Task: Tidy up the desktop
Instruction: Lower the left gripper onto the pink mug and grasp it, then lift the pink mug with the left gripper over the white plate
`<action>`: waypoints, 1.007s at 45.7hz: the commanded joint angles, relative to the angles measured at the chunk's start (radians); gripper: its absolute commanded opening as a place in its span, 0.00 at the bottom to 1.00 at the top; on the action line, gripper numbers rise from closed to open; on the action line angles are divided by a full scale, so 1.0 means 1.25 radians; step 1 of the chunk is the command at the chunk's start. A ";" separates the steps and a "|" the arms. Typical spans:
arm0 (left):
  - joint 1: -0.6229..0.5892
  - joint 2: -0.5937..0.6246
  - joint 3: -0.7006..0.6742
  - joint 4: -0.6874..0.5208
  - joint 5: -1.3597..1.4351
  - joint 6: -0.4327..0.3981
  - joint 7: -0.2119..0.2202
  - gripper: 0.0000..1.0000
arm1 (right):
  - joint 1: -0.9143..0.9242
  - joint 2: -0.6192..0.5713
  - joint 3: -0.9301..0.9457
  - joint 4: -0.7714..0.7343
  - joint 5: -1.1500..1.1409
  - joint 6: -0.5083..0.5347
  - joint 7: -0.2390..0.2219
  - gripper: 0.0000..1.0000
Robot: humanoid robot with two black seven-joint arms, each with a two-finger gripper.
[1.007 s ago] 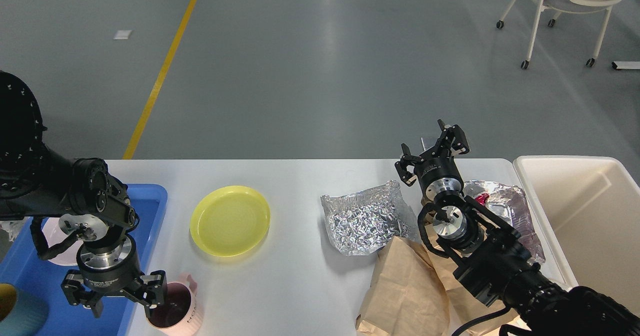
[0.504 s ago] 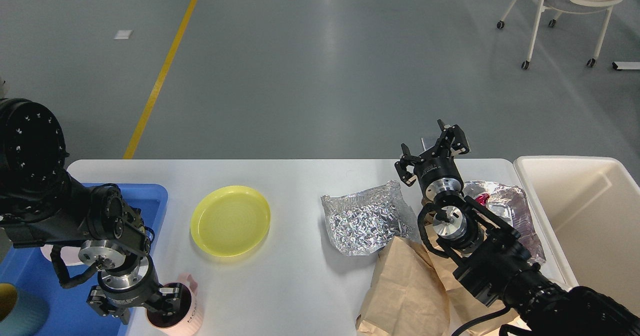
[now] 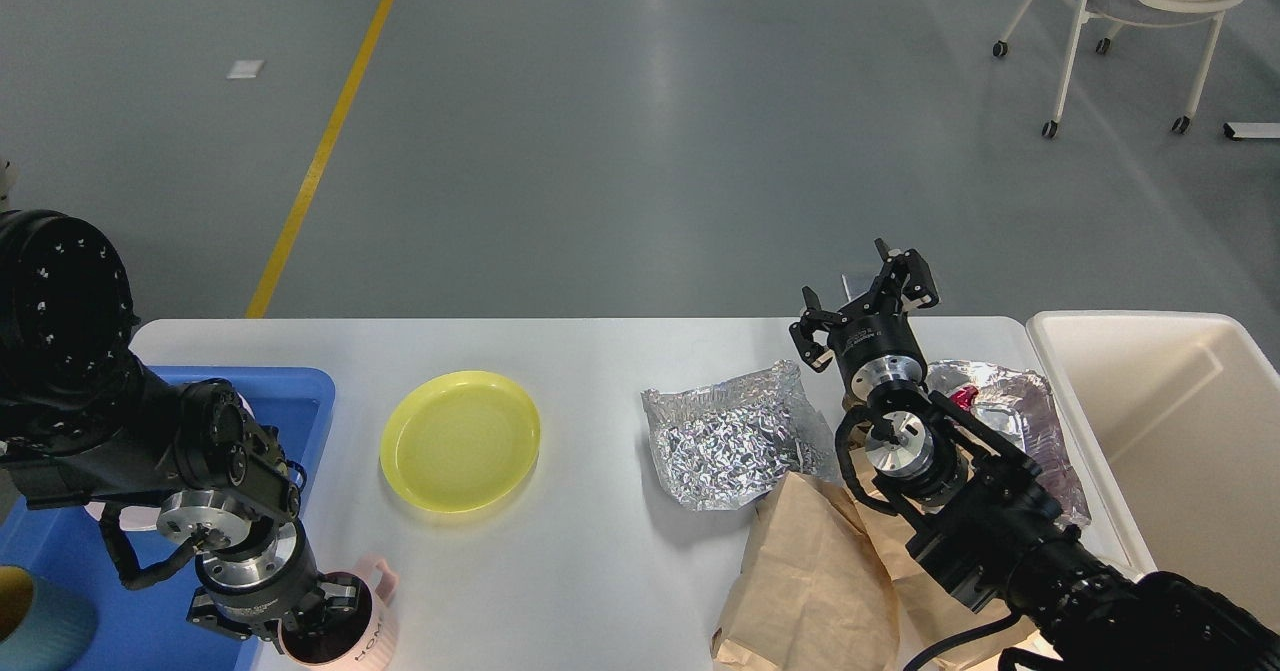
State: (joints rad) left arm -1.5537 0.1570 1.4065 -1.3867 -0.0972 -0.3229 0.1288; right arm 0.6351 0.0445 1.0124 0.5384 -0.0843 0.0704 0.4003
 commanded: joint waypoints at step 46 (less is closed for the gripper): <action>-0.527 0.088 0.033 -0.021 0.008 -0.436 -0.001 0.00 | 0.000 0.000 0.000 0.000 0.000 0.000 0.000 1.00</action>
State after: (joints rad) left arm -2.1686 0.2666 1.4419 -1.4123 -0.0885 -0.8245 0.1284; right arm 0.6350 0.0445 1.0124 0.5384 -0.0844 0.0704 0.4003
